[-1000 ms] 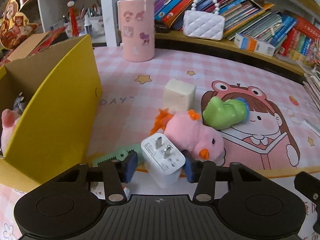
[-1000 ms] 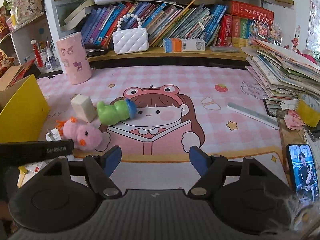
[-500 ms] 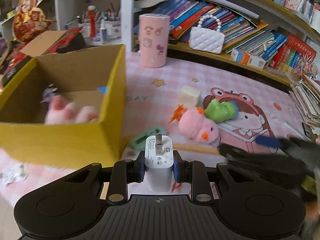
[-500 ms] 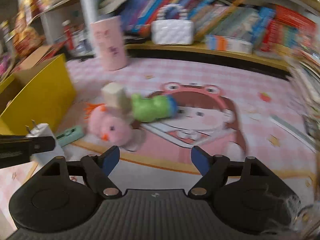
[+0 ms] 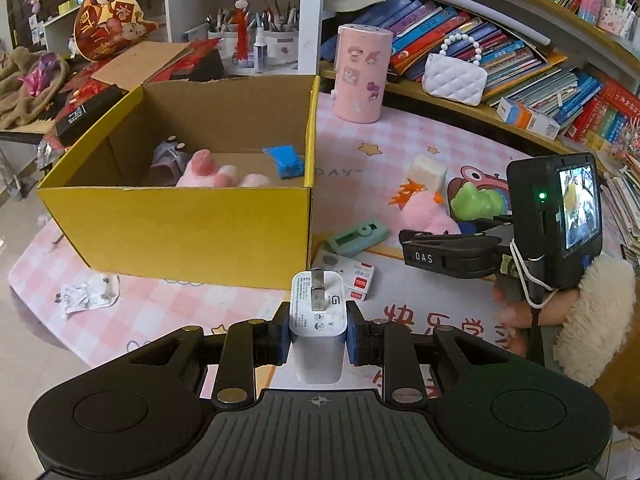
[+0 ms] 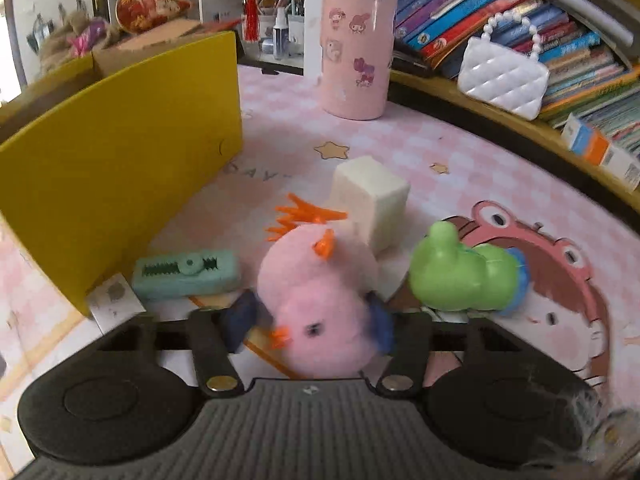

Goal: Organize objects
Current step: 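Grasp the white charger with the left tool while the right tool grasps the pink chick, then lift and carry the charger and pink chick toward the yellow box with both tools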

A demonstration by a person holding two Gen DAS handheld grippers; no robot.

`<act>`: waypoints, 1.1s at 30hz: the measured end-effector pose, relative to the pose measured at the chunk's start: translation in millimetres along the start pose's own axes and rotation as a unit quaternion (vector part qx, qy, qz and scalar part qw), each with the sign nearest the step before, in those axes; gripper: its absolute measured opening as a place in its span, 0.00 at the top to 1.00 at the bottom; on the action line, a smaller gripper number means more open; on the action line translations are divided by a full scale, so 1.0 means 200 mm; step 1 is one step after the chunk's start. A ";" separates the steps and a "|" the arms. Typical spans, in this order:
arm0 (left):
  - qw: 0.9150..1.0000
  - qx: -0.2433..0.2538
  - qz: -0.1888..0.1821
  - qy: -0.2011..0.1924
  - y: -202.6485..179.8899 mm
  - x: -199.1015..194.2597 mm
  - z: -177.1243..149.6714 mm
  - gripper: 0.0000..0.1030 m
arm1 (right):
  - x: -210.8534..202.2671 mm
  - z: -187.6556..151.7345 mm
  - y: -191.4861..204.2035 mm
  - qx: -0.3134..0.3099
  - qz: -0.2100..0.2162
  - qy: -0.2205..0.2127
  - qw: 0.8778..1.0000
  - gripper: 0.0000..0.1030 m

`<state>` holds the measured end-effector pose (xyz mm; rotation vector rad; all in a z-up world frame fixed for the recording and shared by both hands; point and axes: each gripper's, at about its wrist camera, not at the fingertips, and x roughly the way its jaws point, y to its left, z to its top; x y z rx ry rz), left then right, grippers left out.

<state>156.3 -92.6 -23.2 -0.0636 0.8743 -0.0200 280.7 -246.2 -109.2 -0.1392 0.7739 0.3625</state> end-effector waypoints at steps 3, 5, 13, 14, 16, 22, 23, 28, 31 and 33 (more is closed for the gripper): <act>1.000 0.001 -0.006 -0.003 0.00 0.00 0.00 0.76 | -0.05 -0.01 0.00 0.010 -0.001 -0.008 1.000 0.57; 1.000 0.001 -0.012 -0.005 0.00 0.00 0.00 0.76 | -0.13 -0.04 0.01 0.017 -0.003 -0.019 1.000 0.57; 0.999 -0.005 -0.041 -0.018 0.02 0.00 -0.01 0.76 | -0.41 -0.16 0.04 0.092 -0.035 -0.029 0.995 0.57; 0.999 -0.005 -0.045 -0.020 0.03 0.00 0.00 0.76 | -0.45 -0.18 0.05 0.103 -0.039 -0.031 0.993 0.57; 0.998 -0.003 -0.055 -0.025 0.04 -0.02 0.00 0.76 | -0.53 -0.20 0.07 0.119 -0.048 -0.033 0.991 0.57; 0.996 0.005 -0.085 -0.040 0.09 -0.06 -0.01 0.76 | -0.72 -0.28 0.17 0.165 -0.067 -0.039 0.983 0.57; 0.995 0.005 -0.089 -0.041 0.10 -0.06 -0.01 0.76 | -0.75 -0.29 0.21 0.165 -0.070 -0.042 0.983 0.57; 0.994 0.007 -0.102 -0.049 0.20 -0.11 -0.05 0.76 | -0.82 -0.33 0.33 0.163 -0.082 -0.044 0.982 0.57; 0.993 0.008 -0.106 -0.051 0.27 -0.14 -0.08 0.76 | -0.85 -0.34 0.41 0.163 -0.088 -0.043 0.982 0.57; 0.993 0.006 -0.107 -0.051 0.33 -0.16 -0.10 0.76 | -0.86 -0.34 0.47 0.161 -0.089 -0.041 0.982 0.57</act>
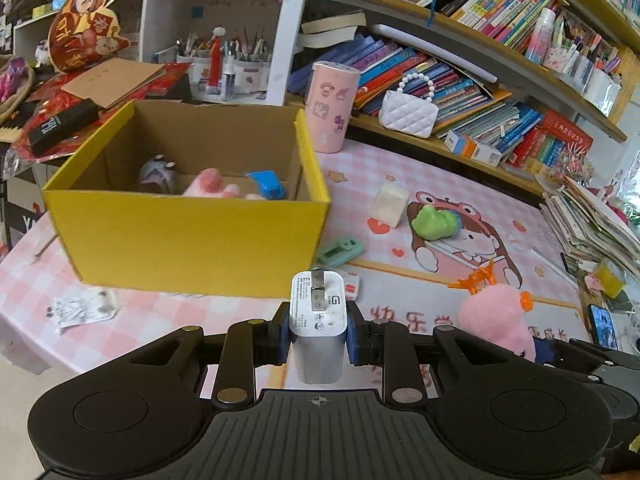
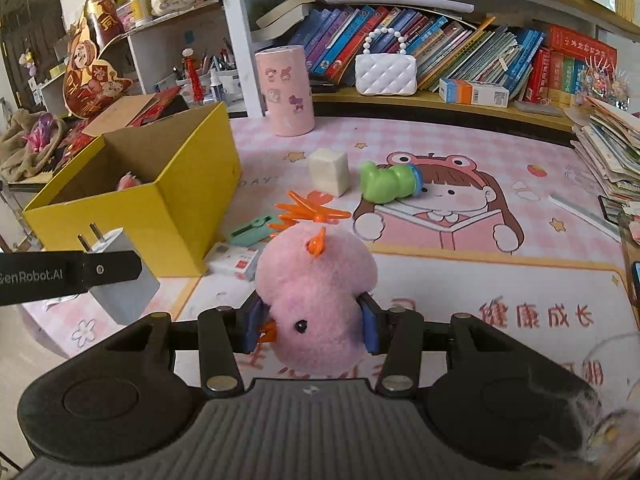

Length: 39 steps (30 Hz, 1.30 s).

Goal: Organize objects
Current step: 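Lift and carry the charger and pink chick toward the yellow box with both tools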

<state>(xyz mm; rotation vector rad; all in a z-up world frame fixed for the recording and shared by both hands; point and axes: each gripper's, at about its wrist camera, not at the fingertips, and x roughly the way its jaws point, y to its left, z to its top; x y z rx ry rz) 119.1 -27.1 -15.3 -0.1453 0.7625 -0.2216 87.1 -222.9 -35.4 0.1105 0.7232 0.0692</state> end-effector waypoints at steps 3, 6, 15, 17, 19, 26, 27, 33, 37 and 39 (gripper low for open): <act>1.000 -0.002 -0.002 -0.002 0.07 -0.07 -0.03 0.76 | -0.03 -0.03 0.09 -0.004 0.000 0.001 1.000 0.57; 1.000 -0.005 0.001 -0.004 0.15 -0.13 -0.07 0.76 | -0.06 -0.06 0.18 -0.009 0.004 0.004 1.000 0.57; 1.000 -0.021 0.012 -0.006 0.39 -0.31 -0.17 0.76 | -0.11 -0.18 0.48 -0.030 0.027 0.015 0.999 0.57; 1.000 -0.024 0.015 -0.009 0.44 -0.34 -0.19 0.76 | -0.12 -0.20 0.54 -0.033 0.032 0.016 0.999 0.57; 0.999 -0.028 0.018 -0.012 0.49 -0.38 -0.21 0.76 | -0.13 -0.22 0.59 -0.037 0.036 0.015 0.999 0.57; 0.998 -0.041 0.030 -0.023 0.65 -0.49 -0.24 0.76 | -0.16 -0.27 0.80 -0.055 0.054 0.013 0.997 0.57; 0.998 -0.042 0.031 -0.024 0.67 -0.50 -0.25 0.76 | -0.16 -0.28 0.82 -0.057 0.056 0.013 0.997 0.57; 0.998 -0.045 0.030 -0.036 0.74 -0.55 -0.25 0.76 | -0.18 -0.29 0.93 -0.069 0.060 0.007 0.996 0.57; 0.998 -0.047 0.029 -0.043 0.78 -0.57 -0.24 0.76 | -0.19 -0.29 0.97 -0.072 0.057 0.001 0.996 0.57; 0.997 -0.044 0.028 -0.048 0.79 -0.58 -0.23 0.76 | -0.20 -0.28 0.98 -0.072 0.056 -0.003 0.996 0.57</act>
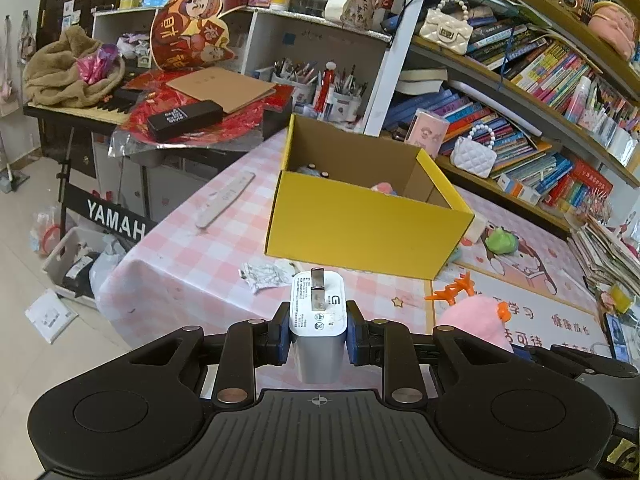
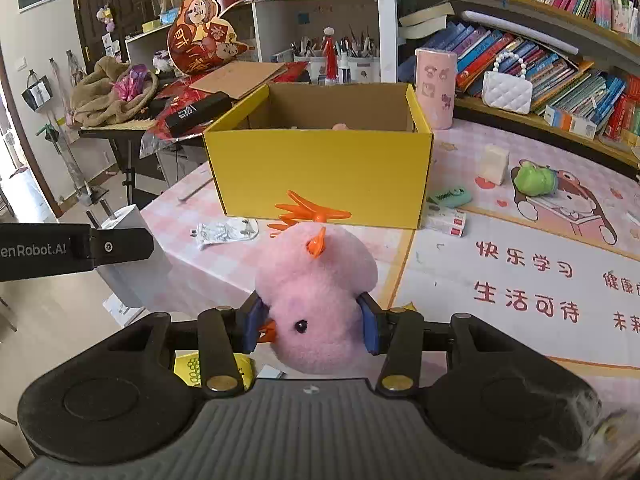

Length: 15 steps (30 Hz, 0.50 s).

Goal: Organize objects
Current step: 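Lift and carry the charger and pink chick toward the yellow box with both tools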

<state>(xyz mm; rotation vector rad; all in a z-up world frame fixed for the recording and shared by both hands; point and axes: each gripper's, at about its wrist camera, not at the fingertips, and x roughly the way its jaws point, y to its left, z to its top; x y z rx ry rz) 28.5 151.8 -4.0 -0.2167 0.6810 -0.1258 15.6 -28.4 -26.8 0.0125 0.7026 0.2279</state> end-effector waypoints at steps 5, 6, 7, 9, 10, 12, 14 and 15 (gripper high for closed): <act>1.000 0.008 -0.008 -0.006 0.00 0.00 0.03 0.76 | -0.01 0.02 0.00 0.001 -0.007 -0.007 1.000 0.57; 1.000 0.010 -0.010 -0.006 -0.01 0.01 0.03 0.76 | -0.02 0.02 0.00 0.000 -0.008 -0.009 1.000 0.57; 1.000 0.012 -0.012 -0.007 -0.02 0.02 0.04 0.76 | -0.02 0.03 -0.01 -0.002 -0.010 -0.011 1.000 0.57; 1.000 0.015 -0.017 -0.008 -0.03 0.04 0.06 0.76 | -0.02 0.04 -0.01 -0.009 -0.015 -0.013 1.000 0.57; 1.000 0.015 -0.019 -0.009 -0.04 0.05 0.07 0.76 | -0.02 0.04 -0.01 -0.012 -0.017 -0.014 1.000 0.57; 1.000 0.017 -0.022 -0.012 -0.05 0.07 0.10 0.76 | -0.01 0.06 -0.03 -0.016 -0.019 -0.017 1.000 0.57; 0.999 0.018 -0.024 -0.017 -0.07 0.09 0.13 0.76 | 0.00 0.09 -0.04 -0.018 -0.020 -0.020 0.999 0.57; 0.999 0.018 -0.024 -0.020 -0.08 0.11 0.15 0.76 | 0.01 0.10 -0.05 -0.019 -0.020 -0.022 0.999 0.57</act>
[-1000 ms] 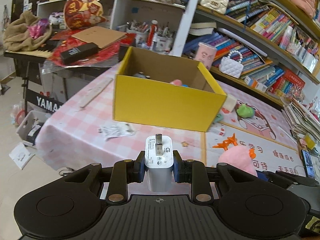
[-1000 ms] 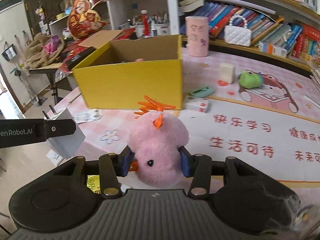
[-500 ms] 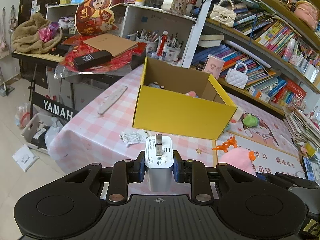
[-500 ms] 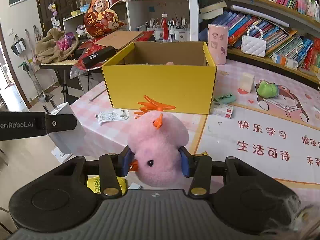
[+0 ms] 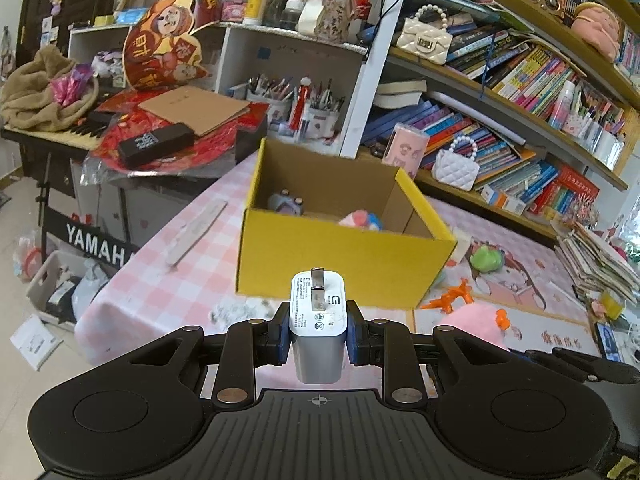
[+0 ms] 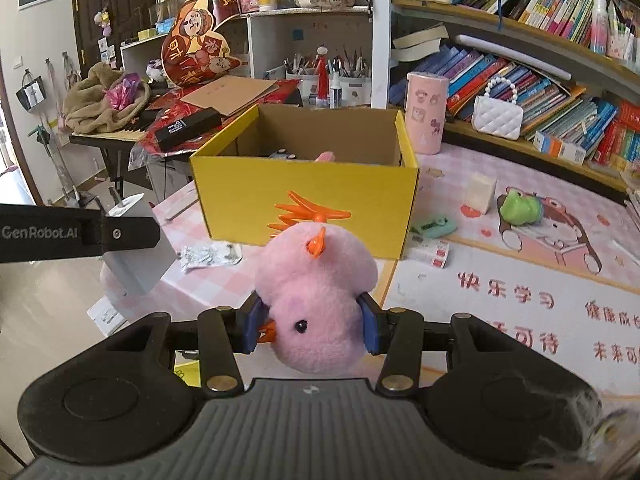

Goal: Organize objects
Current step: 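Lift and carry the charger and pink chick toward the yellow box with both tools, then lower the charger and chick into the box and open both tools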

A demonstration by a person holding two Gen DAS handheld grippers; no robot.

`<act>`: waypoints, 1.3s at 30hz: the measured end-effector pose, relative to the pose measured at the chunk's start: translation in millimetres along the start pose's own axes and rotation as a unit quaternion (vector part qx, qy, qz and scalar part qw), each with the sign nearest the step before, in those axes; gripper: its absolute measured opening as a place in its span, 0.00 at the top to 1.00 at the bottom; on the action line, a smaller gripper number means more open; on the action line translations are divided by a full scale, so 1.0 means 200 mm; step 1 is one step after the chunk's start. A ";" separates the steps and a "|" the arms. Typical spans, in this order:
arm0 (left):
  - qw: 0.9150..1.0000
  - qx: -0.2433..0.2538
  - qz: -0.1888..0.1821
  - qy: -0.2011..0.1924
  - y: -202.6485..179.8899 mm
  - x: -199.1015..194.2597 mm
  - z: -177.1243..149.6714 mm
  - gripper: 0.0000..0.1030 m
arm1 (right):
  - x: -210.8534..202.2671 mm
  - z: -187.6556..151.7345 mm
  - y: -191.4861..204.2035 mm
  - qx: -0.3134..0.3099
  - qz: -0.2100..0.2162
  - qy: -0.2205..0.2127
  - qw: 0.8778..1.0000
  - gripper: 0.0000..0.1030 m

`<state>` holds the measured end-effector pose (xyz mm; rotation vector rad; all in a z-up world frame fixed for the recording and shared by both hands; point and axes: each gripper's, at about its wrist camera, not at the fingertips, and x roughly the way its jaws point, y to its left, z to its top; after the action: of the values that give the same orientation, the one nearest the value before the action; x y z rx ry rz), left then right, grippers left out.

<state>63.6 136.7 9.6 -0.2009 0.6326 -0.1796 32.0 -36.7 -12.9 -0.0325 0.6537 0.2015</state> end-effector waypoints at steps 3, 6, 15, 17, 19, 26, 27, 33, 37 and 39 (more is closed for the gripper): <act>1.000 -0.004 0.003 -0.011 -0.02 0.04 0.07 0.76 | 0.04 0.05 -0.04 0.001 0.003 -0.006 1.000 0.57; 1.000 -0.001 0.006 -0.022 -0.04 0.07 0.13 0.76 | 0.08 0.12 -0.07 0.002 0.008 -0.012 1.000 0.57; 0.998 -0.006 0.019 -0.054 -0.09 0.24 0.35 0.76 | 0.22 0.42 -0.14 -0.003 0.027 -0.060 0.998 0.57; 0.998 -0.006 0.023 -0.056 -0.09 0.30 0.40 0.76 | 0.27 0.50 -0.17 -0.002 0.026 -0.073 0.997 0.57; 0.998 -0.001 0.030 -0.056 -0.10 0.36 0.44 0.76 | 0.34 0.57 -0.20 -0.001 0.022 -0.085 0.996 0.57; 0.997 -0.001 0.070 -0.030 -0.09 0.59 0.50 0.76 | 0.65 0.74 -0.25 -0.015 0.017 -0.067 0.998 0.56; 0.997 -0.002 0.076 -0.023 -0.09 0.61 0.49 0.76 | 0.70 0.74 -0.25 -0.019 0.020 -0.057 0.998 0.56; 0.995 -0.003 0.103 0.010 -0.08 0.73 0.45 0.76 | 0.93 0.74 -0.27 -0.046 0.028 -0.007 0.999 0.57; 0.993 -0.002 0.114 0.022 -0.08 0.77 0.44 0.76 | 1.04 0.74 -0.30 -0.061 0.026 0.024 0.998 0.56; 0.993 -0.002 0.119 0.027 -0.09 0.79 0.44 0.76 | 1.09 0.75 -0.32 -0.076 0.025 0.030 0.996 0.56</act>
<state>240.9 95.1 -6.5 -0.1229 0.7058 0.0454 302.4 -47.2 -28.4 -0.1701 0.6993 0.2994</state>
